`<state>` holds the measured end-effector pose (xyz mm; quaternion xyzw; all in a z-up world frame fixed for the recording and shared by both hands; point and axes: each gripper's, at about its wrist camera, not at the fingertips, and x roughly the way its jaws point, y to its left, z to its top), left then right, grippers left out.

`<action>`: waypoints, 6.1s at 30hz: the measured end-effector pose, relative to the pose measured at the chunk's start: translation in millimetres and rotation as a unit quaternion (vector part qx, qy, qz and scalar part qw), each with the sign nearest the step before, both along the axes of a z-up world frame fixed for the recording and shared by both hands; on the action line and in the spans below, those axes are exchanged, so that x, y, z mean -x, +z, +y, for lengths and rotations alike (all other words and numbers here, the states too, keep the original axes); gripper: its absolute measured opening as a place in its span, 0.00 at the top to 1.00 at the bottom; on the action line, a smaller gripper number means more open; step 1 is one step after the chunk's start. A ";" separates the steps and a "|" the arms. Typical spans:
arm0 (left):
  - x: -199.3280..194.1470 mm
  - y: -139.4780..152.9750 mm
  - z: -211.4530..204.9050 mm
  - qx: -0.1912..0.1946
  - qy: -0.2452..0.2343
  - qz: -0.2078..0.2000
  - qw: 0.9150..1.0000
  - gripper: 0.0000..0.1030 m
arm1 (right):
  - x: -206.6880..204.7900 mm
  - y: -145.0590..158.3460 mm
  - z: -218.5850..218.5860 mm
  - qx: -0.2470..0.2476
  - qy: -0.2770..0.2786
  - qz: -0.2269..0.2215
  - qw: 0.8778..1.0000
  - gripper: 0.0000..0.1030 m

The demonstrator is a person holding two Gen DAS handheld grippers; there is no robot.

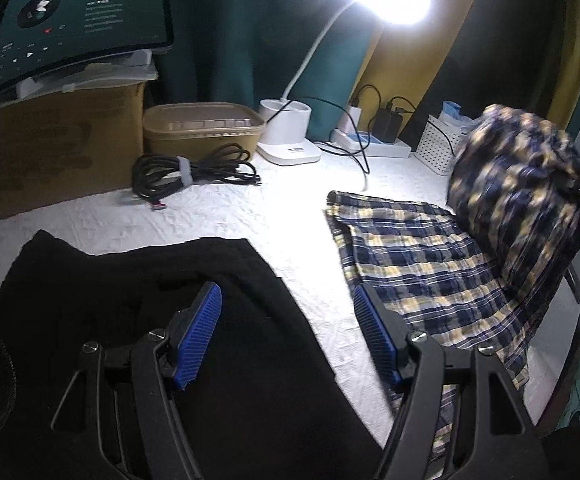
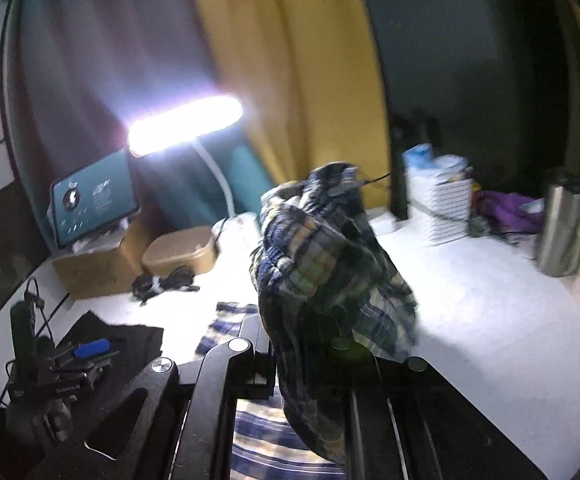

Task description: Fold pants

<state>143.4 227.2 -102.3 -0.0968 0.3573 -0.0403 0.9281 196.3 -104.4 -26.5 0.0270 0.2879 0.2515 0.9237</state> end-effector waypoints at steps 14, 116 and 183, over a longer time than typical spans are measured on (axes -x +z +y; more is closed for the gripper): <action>8.4 -7.6 23.9 0.004 0.022 0.009 1.000 0.33 | -7.4 -89.6 98.6 0.088 0.085 0.075 0.990 0.91; -121.7 -19.1 -95.4 -0.021 -0.131 0.049 0.990 0.67 | -102.2 -118.7 -69.2 0.065 -0.062 0.116 0.989 0.32; -92.4 -17.5 -78.5 -0.001 -0.065 0.041 0.997 0.74 | -50.8 -134.1 -88.8 0.140 -0.051 0.145 0.978 0.98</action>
